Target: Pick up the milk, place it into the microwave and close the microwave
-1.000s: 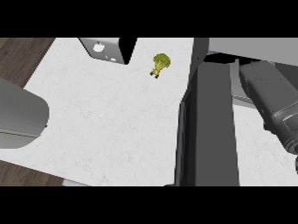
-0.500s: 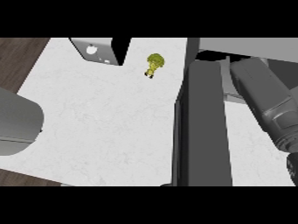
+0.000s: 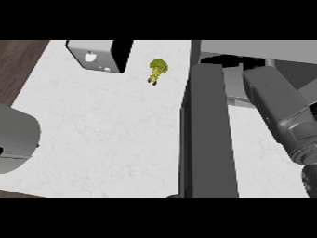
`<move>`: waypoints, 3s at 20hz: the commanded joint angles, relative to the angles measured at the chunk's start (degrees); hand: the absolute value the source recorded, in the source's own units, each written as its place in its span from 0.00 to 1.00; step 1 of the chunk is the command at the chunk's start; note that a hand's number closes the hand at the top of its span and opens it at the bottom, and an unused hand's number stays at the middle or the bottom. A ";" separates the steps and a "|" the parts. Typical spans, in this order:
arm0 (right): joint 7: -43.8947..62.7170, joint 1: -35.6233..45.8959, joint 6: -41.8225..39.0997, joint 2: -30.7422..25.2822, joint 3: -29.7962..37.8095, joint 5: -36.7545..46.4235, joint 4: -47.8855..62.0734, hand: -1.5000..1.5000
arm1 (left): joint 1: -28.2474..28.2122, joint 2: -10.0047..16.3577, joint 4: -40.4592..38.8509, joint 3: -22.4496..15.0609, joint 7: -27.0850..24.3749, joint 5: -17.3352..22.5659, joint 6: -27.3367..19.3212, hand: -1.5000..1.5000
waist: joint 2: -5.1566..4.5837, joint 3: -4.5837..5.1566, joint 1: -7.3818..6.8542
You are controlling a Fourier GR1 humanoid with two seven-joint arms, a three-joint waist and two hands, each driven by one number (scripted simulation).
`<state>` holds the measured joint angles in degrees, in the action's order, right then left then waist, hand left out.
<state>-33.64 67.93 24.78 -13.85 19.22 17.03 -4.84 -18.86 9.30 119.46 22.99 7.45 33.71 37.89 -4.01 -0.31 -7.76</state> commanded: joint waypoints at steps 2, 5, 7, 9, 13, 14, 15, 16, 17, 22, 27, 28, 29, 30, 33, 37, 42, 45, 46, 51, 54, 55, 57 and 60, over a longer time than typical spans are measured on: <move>-4.43 -3.76 -5.11 -2.50 1.51 -1.56 -1.18 0.00 | -0.86 -2.51 -0.67 -2.03 -1.78 -3.44 1.92 0.00 | 1.35 0.11 2.11; -4.97 -4.74 -8.89 -2.64 1.99 -2.15 -0.84 0.00 | 0.07 -4.27 -0.70 -6.44 -1.69 -4.26 3.55 0.00 | 1.50 0.10 2.91; -5.29 -5.57 -14.23 -2.74 3.50 -3.91 -0.55 0.00 | -0.82 -5.62 -2.41 -6.88 -4.07 -6.24 5.74 0.00 | 1.87 0.15 3.17; -6.72 -6.66 -19.16 -2.30 3.78 -4.49 -0.51 0.00 | -0.92 -6.07 -3.80 -9.37 -3.91 -7.53 7.74 0.00 | 2.15 0.16 4.01; -10.79 -10.18 -27.41 -1.59 5.52 -6.82 -1.13 0.00 | -2.82 -4.00 -5.93 -10.33 -4.90 -8.81 13.40 0.00 | 2.76 0.20 4.83; -10.99 -10.23 -27.64 -0.04 5.62 -7.02 -1.05 0.00 | -0.92 -5.94 -6.27 -13.64 -3.54 -11.55 12.17 0.00 | 2.63 0.17 5.09; -11.11 -11.12 -29.23 0.76 6.17 -7.84 -1.01 0.00 | -3.68 -6.26 -4.53 -14.56 -3.86 -12.52 13.79 0.00 | 3.18 0.20 5.44; -13.29 -13.43 -31.66 0.47 6.71 -8.46 -0.98 0.00 | 1.40 -7.44 -7.34 -14.67 -4.47 -14.75 11.78 0.00 | 2.84 0.18 5.95; -12.55 -12.56 -31.65 3.86 6.03 -8.23 -1.22 0.00 | 0.54 -7.76 -5.39 -15.68 -3.56 -16.56 11.38 0.00 | 3.53 0.24 6.52; -16.18 -18.76 -36.12 6.51 6.14 -9.90 -3.24 0.00 | 3.27 -9.20 -9.87 -16.63 -7.80 -23.25 12.08 0.00 | 4.04 0.32 7.79; -20.15 -27.71 -38.20 8.84 2.67 -7.91 -4.63 0.00 | 7.64 -9.27 -16.82 -21.29 -12.22 -31.27 8.16 0.00 | 4.39 0.41 9.11; -18.87 -28.27 -37.08 8.35 2.22 -8.35 -7.37 0.00 | 4.59 -9.28 -13.09 -24.62 -11.21 -30.98 5.19 0.00 | 4.68 0.42 9.15; -19.23 -30.65 -38.11 7.82 1.05 -7.31 -7.27 0.00 | 7.01 -9.28 -16.57 -22.32 -12.38 -31.80 6.51 1.00 | 4.72 0.45 9.62; -20.17 -32.37 -34.57 10.85 0.78 -7.18 -7.75 0.00 | 7.61 -9.29 -17.33 -22.35 -14.41 -32.19 5.82 1.00 | 4.91 0.50 10.08; -20.50 -37.89 -35.67 7.76 -0.06 -7.00 -10.38 0.00 | 9.85 -9.29 -19.08 -24.74 -15.83 -36.21 2.73 1.00 | 4.99 0.53 10.66; -23.62 -47.20 -38.82 6.01 -1.19 -7.35 -15.39 0.00 | 12.94 -9.30 -23.09 -26.08 -15.96 -39.01 0.62 1.00 | 4.93 0.55 11.08; -23.09 -55.41 -41.73 4.36 -1.13 -10.19 -25.18 0.00 | 16.89 -9.29 -28.67 -29.67 -17.57 -44.67 -0.93 1.00 | 4.78 0.60 11.32; -19.97 -59.79 -43.05 3.69 -1.69 -11.86 -32.20 0.00 | 20.15 -9.29 -33.82 -32.76 -21.88 -49.17 -4.24 1.00 | 4.61 0.64 11.17; -21.29 -64.03 -43.64 4.35 -2.18 -12.34 -35.06 0.00 | 19.59 -8.75 -32.70 -31.57 -22.11 -49.15 -3.33 1.00 | 4.74 0.65 11.25; -18.83 -72.52 -49.69 0.89 -2.78 -16.74 -47.44 0.00 | 23.16 -9.29 -40.29 -41.37 -25.29 -50.26 -13.60 1.00 | 4.36 0.61 11.10; -18.21 -79.79 -53.39 0.90 -4.00 -19.99 -55.89 0.00 | 23.01 -9.30 -42.79 -43.19 -28.90 -51.07 -16.44 1.00 | 4.36 0.62 11.00; -15.41 -78.61 -54.01 -0.44 -3.45 -21.71 -58.10 0.00 | 24.52 -9.30 -44.38 -46.69 -27.36 -47.60 -18.33 1.00 | 4.19 0.55 10.44; -14.71 -81.12 -54.94 -1.49 -3.48 -23.77 -62.92 0.00 | 27.00 -9.30 -48.67 -50.37 -30.03 -47.44 -21.52 1.00 | 4.08 0.60 11.21; -12.34 -84.46 -58.61 -2.23 -5.21 -27.17 -69.02 0.00 | 27.15 -9.29 -49.47 -57.99 -25.83 -44.79 -25.86 1.00 | 4.10 0.56 11.53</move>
<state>-44.87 -12.88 -24.30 -14.28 14.72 -6.01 -67.30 7.05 0.17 73.95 -26.78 -19.65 -13.01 17.24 0.24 0.26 3.35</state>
